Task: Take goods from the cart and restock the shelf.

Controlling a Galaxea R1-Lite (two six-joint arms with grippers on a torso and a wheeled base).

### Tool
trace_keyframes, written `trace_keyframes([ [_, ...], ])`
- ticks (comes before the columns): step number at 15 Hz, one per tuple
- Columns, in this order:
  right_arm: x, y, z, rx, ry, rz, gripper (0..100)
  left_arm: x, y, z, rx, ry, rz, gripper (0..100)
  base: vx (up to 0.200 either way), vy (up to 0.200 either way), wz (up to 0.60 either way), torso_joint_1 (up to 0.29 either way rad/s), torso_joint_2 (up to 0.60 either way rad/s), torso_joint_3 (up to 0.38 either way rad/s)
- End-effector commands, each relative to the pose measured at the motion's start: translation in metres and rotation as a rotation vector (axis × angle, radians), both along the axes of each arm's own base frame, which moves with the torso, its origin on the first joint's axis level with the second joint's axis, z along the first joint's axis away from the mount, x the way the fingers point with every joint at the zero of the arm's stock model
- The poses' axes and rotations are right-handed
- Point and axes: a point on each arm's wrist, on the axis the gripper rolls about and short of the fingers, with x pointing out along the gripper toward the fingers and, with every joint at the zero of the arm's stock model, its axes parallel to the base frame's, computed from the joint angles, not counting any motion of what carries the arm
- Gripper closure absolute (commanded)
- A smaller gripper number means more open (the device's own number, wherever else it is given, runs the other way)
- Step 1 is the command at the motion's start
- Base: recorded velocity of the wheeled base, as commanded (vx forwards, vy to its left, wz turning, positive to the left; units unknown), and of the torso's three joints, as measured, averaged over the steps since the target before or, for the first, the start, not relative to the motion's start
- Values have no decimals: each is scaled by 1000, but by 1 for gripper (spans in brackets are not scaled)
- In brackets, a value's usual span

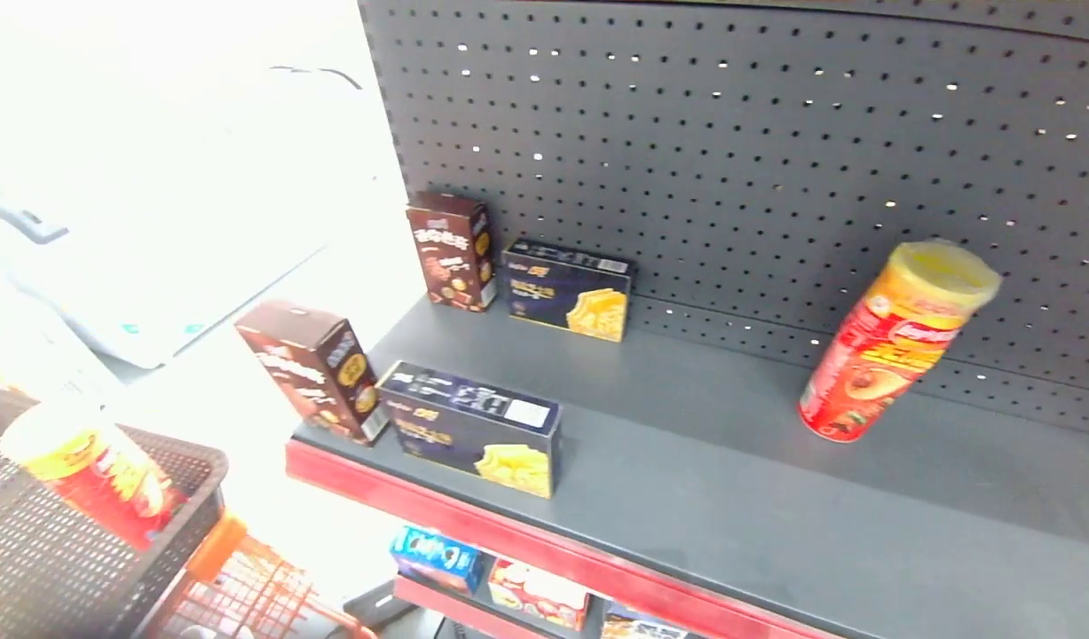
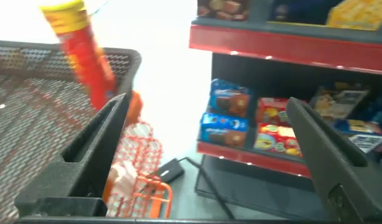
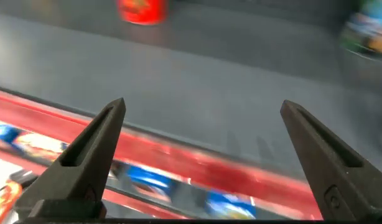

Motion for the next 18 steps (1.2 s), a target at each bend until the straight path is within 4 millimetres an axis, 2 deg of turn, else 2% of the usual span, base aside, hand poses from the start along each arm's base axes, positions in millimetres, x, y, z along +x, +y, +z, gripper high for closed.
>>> trace_keyframes([
  [1, 0, 0, 0, 0, 2, 0, 0, 0, 0, 0, 1, 1, 0, 0, 0, 0, 600, -2, 2, 2],
  [2, 0, 0, 0, -2, 2, -1, 0, 0, 0, 0, 4, 1, -1, 0, 0, 0, 600, 2, 2, 2],
  [11, 0, 0, 0, -3, 0, -1, 0, 0, 0, 0, 12, 0, -9, 0, 0, 0, 0, 0, 0, 0],
  [13, 0, 0, 0, -3, 0, -1, 0, -3, 0, 11, 15, -40, -7, 0, 0, 0, 0, 0, 0, 0],
  [14, 0, 0, 0, -3, 0, -1, 0, -3, 0, 55, 20, -47, -1, 0, 0, 0, 0, 0, 0, 0],
  [15, 0, 0, 0, -3, 0, -1, 0, 6, 0, 72, 20, 18, 8, 0, 0, 0, 0, 0, 0, 0],
  [18, 0, 0, 0, -3, 0, -1, 0, 33, 2, 77, 31, 184, 102, 0, 0, 0, 0, 0, 0, 0],
])
